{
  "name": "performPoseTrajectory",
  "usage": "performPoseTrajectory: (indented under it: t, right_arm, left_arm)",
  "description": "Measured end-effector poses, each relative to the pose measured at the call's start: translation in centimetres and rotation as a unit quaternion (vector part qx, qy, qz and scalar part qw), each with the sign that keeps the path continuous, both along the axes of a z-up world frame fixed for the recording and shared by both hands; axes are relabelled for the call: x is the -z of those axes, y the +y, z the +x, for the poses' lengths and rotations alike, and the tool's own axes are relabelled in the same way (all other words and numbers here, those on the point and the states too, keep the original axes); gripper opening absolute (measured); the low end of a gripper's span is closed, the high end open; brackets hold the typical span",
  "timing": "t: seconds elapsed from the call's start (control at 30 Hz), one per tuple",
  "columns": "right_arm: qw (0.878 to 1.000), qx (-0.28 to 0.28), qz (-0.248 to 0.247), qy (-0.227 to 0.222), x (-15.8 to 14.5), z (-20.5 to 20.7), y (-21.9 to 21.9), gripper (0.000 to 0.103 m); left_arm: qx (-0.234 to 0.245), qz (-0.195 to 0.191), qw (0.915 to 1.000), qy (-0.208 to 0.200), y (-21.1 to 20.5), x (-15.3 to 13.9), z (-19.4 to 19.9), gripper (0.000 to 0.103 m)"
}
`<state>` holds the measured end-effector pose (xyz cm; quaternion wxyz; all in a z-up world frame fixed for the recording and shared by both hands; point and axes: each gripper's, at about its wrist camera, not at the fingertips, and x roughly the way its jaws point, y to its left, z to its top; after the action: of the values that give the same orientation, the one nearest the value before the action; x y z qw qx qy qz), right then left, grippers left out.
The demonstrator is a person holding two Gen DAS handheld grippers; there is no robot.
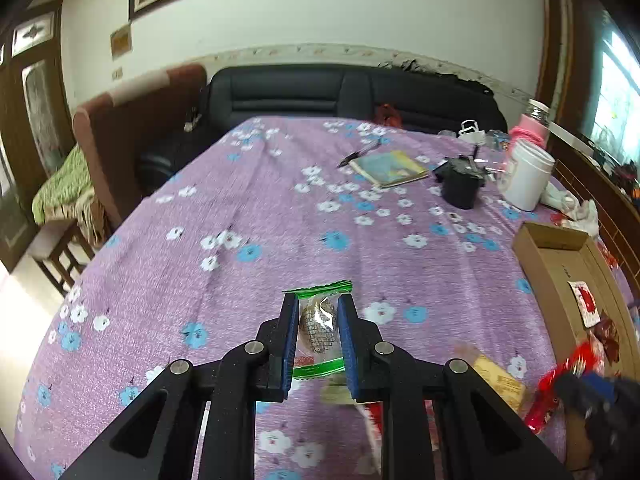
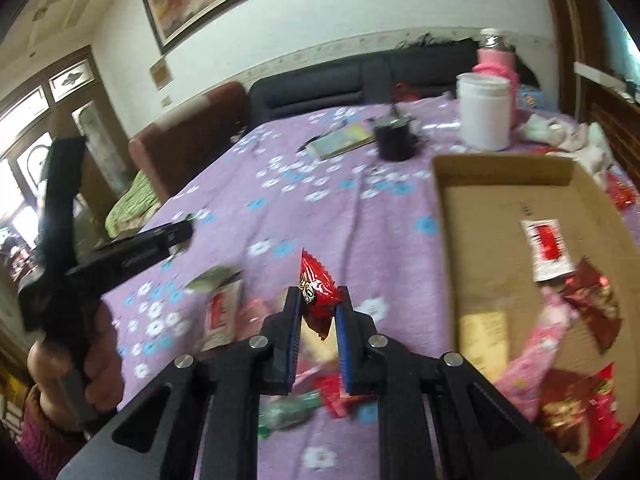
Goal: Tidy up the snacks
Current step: 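Carry both snacks over the cardboard tray and open both grippers to drop them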
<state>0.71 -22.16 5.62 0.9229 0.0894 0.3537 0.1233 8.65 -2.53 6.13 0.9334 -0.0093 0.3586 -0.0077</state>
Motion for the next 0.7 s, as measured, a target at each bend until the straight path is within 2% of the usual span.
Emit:
performPoseTrajectory:
  t: [0.13,0.27,0.7]
  right_arm:
    - [0.999,0.003,0.031,0.011,0.0,0.0,-1.0,0.015]
    - [0.999,0.002,0.034,0.016,0.3,0.3,-0.8,0.015]
    - [0.999,0.009,0.037,0.018,0.5,0.5,-1.1,0.015]
  left_arm:
    - [0.013,0.027,0.9994,-0.018,-1.6,-0.1,-0.7,0.020]
    - [0.019,0.056,0.9976,-0.035,-2.5,0.0,-1.3,0.020]
    - [0.014,0.070,0.9959,-0.057,-2.9,-0.5,-1.9,0.020]
